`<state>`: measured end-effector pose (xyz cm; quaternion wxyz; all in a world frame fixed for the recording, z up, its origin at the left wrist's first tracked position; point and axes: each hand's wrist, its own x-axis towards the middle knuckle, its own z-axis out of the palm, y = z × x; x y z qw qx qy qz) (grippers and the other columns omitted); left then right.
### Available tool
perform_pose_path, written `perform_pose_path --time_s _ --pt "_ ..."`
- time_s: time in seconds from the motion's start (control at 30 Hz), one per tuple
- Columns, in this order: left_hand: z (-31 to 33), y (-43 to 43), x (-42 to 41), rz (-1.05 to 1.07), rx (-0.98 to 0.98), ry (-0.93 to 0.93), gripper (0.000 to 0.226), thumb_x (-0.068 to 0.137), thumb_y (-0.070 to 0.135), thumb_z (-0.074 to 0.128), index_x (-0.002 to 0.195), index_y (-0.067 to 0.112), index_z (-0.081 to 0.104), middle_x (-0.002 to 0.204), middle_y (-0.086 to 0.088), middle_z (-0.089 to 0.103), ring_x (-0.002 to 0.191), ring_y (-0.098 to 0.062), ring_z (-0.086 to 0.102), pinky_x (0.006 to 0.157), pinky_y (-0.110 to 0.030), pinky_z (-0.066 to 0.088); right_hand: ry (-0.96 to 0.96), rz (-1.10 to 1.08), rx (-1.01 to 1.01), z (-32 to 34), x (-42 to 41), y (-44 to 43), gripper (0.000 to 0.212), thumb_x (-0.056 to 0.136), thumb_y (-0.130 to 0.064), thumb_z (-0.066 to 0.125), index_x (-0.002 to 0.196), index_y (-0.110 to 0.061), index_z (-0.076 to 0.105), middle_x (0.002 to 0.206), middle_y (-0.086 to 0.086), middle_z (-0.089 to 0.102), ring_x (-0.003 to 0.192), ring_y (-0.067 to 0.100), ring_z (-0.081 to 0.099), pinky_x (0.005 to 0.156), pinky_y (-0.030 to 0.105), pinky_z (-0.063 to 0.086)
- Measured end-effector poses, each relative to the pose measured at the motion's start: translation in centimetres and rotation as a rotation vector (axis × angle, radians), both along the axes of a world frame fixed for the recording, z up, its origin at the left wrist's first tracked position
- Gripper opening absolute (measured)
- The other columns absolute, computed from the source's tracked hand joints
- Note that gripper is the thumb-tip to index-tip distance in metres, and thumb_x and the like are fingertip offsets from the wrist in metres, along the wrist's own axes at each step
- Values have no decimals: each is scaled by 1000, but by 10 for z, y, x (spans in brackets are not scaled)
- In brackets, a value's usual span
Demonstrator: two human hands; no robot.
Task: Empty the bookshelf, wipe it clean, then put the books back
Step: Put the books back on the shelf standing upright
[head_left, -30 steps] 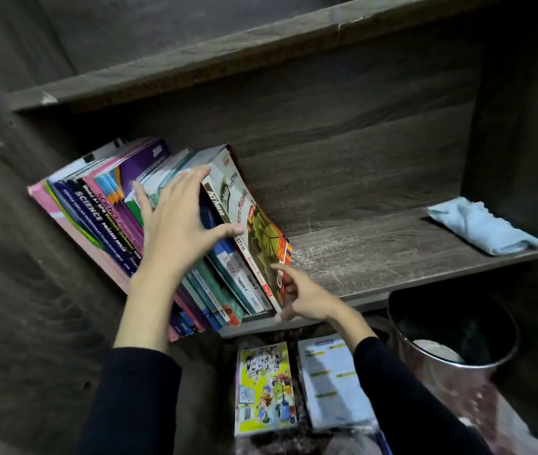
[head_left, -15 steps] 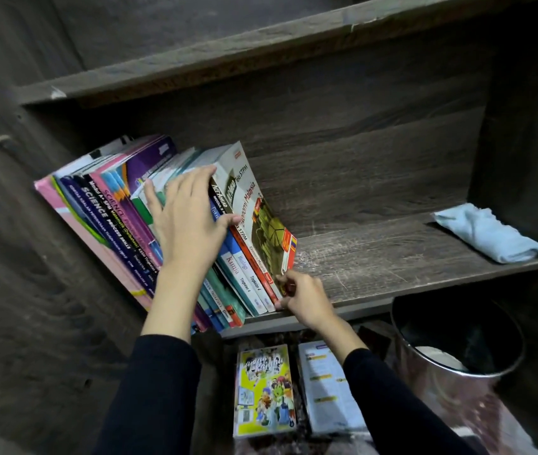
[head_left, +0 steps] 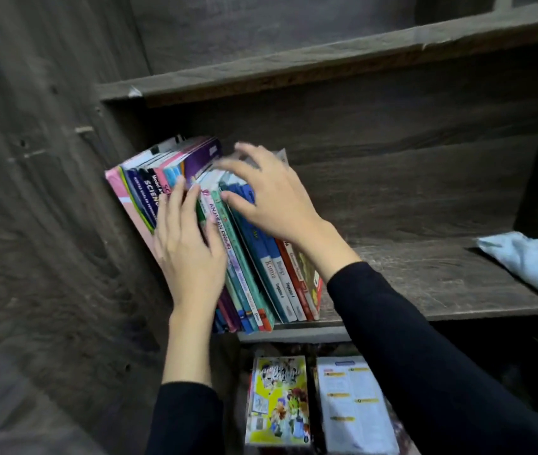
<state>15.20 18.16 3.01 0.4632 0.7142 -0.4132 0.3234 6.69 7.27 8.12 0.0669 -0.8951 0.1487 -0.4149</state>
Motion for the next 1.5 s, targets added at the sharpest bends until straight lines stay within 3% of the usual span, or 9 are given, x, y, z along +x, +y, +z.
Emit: perform_pose_path --time_s 0.17,0.47,0.63,0.87,1.0,1.17,1.33,1.4,1.5 --pt "5 -1 -7 59 26 18 46 92 24 47 137 18 45 150 0 34 141 -23 25 111 -51 16 -12 15 -18 -9 0 -9 32 98 -28 50 128 -22 58 127 -1 60 122 17 49 93 28 36" --pt "28 -9 -13 180 87 -18 31 89 25 55 120 27 61 143 -1 42 141 -24 23 110 -56 4 -123 -106 -84 -20 -4 -12 36 92 -41 56 123 -22 60 117 -1 60 115 17 53 66 34 50" --pt "37 -15 -8 339 178 -57 35 78 51 63 104 28 67 128 2 51 130 -29 35 105 -59 17 -215 -159 -9 -21 -12 -9 29 88 -33 60 114 -19 60 112 -1 59 115 16 49 61 31 45" --pt "32 -18 -16 320 125 1 32 77 36 63 108 27 68 117 7 62 134 -24 33 108 -56 11 -216 -157 4 -22 -18 -12 26 88 -31 59 110 -18 58 109 -2 57 113 15 49 60 30 42" --pt "26 0 -33 150 -72 60 28 86 22 59 111 18 70 115 -1 68 121 -22 53 113 -42 17 -230 -159 -6 -24 -17 -13 25 88 -31 59 109 -18 58 107 -2 57 110 15 49 58 28 39" --pt "37 25 -53 -129 -251 402 30 89 9 56 117 17 66 97 1 67 89 -11 64 76 1 38 -254 -143 6 -26 -10 -9 25 89 -29 59 110 -16 60 107 1 56 108 16 51 59 27 36" --pt "22 32 -42 -184 118 599 38 90 18 60 128 17 53 108 0 63 107 -17 59 83 -14 41 -130 -59 71 -19 7 4 32 91 -32 59 120 -19 61 117 1 59 112 18 52 74 28 41" --pt "9 29 -38 -180 198 590 28 92 16 56 120 14 55 112 -6 66 108 -31 58 92 -36 47 -117 -20 99 -17 10 5 34 92 -30 58 124 -19 60 123 2 57 117 20 51 85 36 48" --pt "6 31 -38 -167 215 572 23 93 13 51 116 12 55 114 -10 64 108 -34 54 93 -46 45 -116 65 187 -28 2 6 50 94 -23 57 141 -24 43 153 4 31 136 21 35 102 34 36"
